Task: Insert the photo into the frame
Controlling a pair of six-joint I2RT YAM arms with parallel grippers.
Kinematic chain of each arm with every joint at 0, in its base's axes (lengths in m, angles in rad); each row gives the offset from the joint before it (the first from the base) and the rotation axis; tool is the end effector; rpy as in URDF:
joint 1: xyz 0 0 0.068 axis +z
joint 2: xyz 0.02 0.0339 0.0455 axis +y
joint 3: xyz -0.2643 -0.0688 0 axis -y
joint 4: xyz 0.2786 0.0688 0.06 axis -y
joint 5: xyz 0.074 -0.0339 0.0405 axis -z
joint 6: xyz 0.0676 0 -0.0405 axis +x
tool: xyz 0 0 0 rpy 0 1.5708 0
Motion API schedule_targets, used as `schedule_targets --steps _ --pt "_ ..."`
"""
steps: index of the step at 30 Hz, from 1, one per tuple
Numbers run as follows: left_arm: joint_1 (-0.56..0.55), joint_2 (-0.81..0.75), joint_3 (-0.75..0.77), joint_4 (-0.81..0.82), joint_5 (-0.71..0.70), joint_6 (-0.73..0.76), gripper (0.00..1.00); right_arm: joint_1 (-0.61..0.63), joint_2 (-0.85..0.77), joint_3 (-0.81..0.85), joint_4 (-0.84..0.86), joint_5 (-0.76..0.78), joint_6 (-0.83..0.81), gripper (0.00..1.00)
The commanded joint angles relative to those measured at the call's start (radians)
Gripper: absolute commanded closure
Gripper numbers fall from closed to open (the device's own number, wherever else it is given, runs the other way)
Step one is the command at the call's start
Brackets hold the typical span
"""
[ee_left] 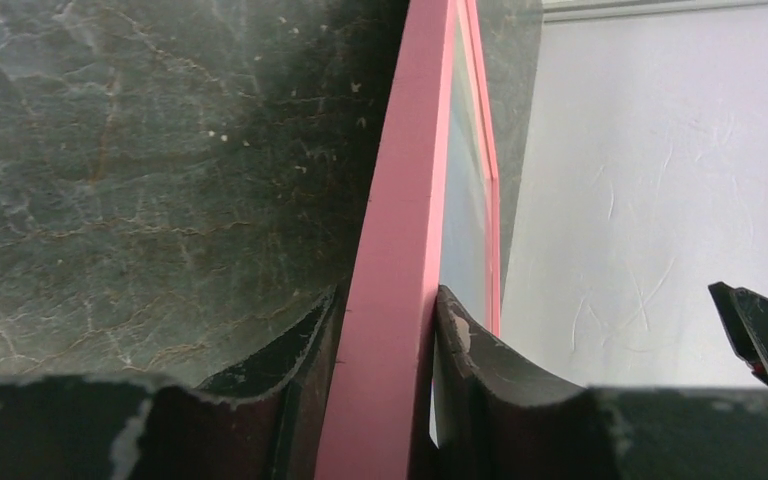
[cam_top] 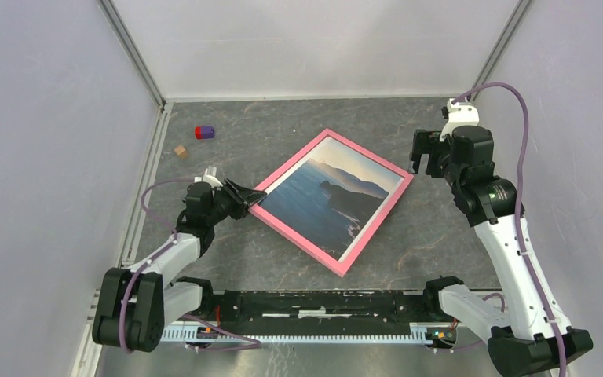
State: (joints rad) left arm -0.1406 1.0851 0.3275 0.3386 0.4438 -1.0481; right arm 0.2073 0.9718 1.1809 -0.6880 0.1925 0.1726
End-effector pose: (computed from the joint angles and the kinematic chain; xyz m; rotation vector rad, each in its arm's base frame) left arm 0.2569 -0.0657 0.1444 -0.6541 2.0539 -1.1742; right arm 0.2528 0.0400 0.3836 0.0841 2.0386 0.0405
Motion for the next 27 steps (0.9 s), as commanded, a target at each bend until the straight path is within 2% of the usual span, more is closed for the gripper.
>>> schedule_targets --steps 1,2,5,10,16,19,23,27 --pt "0.007 0.067 -0.031 -0.063 -0.138 0.092 0.82 -0.002 -0.020 -0.002 0.027 0.003 -0.029 0.02" --pt "0.009 0.070 -0.030 -0.056 -0.143 0.087 0.81 -0.002 -0.022 -0.003 0.025 0.004 -0.031 0.02" --pt "0.013 0.080 -0.028 -0.045 -0.158 0.071 0.68 -0.002 -0.028 -0.004 0.022 0.006 -0.034 0.02" --pt "0.025 0.086 -0.037 -0.042 -0.167 0.034 0.40 -0.003 -0.031 -0.009 0.022 -0.001 -0.032 0.02" --pt "0.041 0.057 -0.037 -0.094 -0.183 0.013 0.15 -0.002 -0.032 -0.005 0.019 -0.005 -0.032 0.02" --pt "0.042 0.018 0.010 -0.238 -0.241 0.025 0.00 -0.003 -0.032 0.004 0.009 -0.007 -0.034 0.02" --pt "0.042 -0.029 0.162 -0.617 -0.397 0.060 0.00 -0.002 -0.045 0.028 -0.016 -0.015 -0.034 0.02" --pt "0.042 -0.102 0.317 -0.835 -0.479 0.123 0.00 -0.003 -0.071 0.066 -0.050 -0.037 -0.039 0.02"
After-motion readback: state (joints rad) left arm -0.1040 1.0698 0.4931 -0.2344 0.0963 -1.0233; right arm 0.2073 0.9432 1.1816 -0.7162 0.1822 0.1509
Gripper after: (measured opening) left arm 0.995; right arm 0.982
